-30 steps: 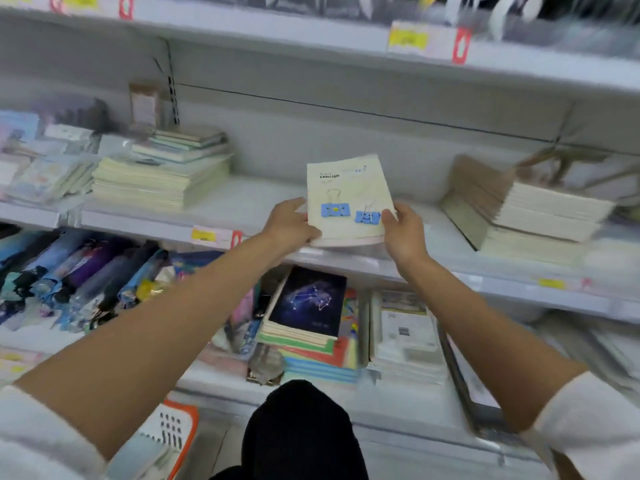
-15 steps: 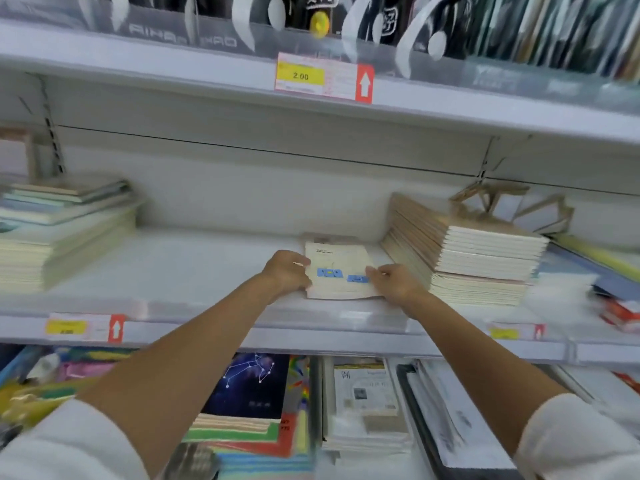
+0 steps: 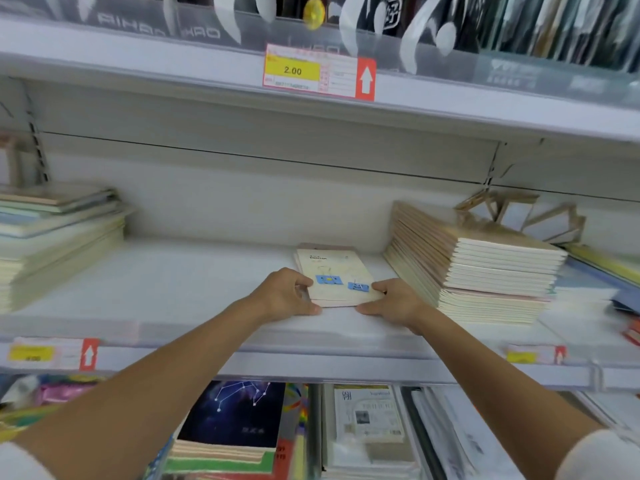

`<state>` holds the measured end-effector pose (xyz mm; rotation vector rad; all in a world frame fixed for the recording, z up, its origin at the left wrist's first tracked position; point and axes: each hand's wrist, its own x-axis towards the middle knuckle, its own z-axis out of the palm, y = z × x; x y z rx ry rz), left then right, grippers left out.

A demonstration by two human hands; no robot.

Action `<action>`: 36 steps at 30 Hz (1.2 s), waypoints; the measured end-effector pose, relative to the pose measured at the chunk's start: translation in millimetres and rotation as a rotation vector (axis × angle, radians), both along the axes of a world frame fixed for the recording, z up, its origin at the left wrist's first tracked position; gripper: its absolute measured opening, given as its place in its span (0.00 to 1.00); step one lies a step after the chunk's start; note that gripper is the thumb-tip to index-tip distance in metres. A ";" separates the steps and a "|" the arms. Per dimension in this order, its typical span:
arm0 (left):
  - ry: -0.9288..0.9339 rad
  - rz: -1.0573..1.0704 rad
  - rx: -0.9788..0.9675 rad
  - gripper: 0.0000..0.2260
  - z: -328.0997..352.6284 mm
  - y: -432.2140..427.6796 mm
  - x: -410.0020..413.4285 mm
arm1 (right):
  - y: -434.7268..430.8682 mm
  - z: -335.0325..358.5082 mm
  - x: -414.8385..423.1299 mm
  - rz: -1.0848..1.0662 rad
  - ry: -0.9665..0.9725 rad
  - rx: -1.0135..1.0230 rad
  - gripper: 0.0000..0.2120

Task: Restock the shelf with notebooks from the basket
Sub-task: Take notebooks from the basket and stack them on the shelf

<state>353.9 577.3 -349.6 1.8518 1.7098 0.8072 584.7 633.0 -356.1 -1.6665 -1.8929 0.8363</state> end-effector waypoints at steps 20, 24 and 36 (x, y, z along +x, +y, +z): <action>-0.097 -0.046 -0.147 0.27 -8.0 45.3 -20.8 | 28.7 -8.7 -11.3 -0.021 -0.157 0.078 0.30; -0.364 0.036 -0.157 0.21 11.8 18.2 -21.7 | 13.6 0.5 -21.3 -0.004 -0.228 0.106 0.36; -0.116 0.357 0.128 0.13 20.4 -159.7 -133.8 | -145.2 27.6 -183.6 0.418 -0.018 0.667 0.07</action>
